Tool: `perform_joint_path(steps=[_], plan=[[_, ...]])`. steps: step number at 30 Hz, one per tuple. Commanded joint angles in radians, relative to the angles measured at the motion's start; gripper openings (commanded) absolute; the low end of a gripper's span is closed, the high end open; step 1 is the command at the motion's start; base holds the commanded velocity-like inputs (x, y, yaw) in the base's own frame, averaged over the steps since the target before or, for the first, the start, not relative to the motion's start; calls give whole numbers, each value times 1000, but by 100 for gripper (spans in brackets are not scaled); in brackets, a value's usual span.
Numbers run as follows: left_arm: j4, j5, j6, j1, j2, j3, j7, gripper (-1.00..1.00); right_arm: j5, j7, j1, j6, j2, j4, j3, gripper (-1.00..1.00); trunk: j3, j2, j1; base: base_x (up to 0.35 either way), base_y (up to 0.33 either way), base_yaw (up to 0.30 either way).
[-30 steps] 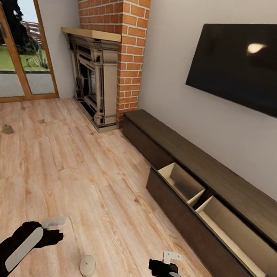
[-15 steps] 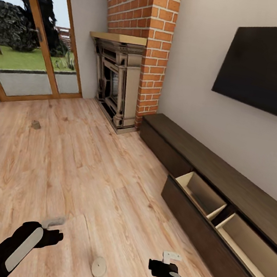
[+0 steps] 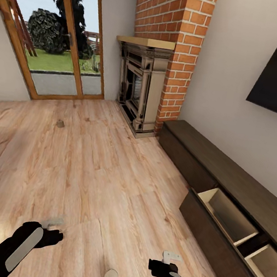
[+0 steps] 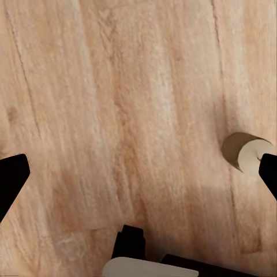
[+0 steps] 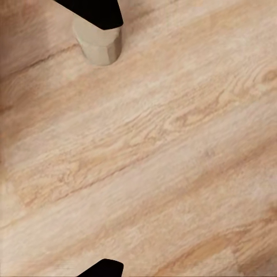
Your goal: Place each of the two pumpkins and all three candles from the living room inside a cabinet in the living room (use any cabinet), then make sure every cabinet is closed, and position the cauldron so it is next to a table in the living room.
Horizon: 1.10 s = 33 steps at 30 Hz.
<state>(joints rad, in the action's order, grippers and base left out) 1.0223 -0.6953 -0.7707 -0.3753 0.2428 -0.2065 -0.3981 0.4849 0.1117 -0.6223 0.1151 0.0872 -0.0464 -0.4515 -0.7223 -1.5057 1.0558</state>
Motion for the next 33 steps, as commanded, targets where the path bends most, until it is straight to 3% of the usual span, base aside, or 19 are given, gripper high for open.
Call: perform_joint_path(steps=[1, 19, 26, 33], plan=[[1, -10, -1, -1, 1, -4, -10, 100, 9, 3, 0, 3, 0, 0, -9, 100, -1, 0, 0, 11, 5, 291], [1, -11, 0, -1, 1, -4, -10, 100, 9, 3, 0, 3, 0, 0, -9, 100, -1, 0, 0, 3, 1, 290], [1, -9, 1, -1, 1, -4, -10, 100, 9, 2, 0, 3, 0, 0, -10, 100, -1, 0, 0, 202, 85, 290], [1, -10, 1, -1, 1, -4, -10, 100, 9, 2, 0, 3, 0, 0, -10, 100, -1, 0, 0, 102, 30, 92]])
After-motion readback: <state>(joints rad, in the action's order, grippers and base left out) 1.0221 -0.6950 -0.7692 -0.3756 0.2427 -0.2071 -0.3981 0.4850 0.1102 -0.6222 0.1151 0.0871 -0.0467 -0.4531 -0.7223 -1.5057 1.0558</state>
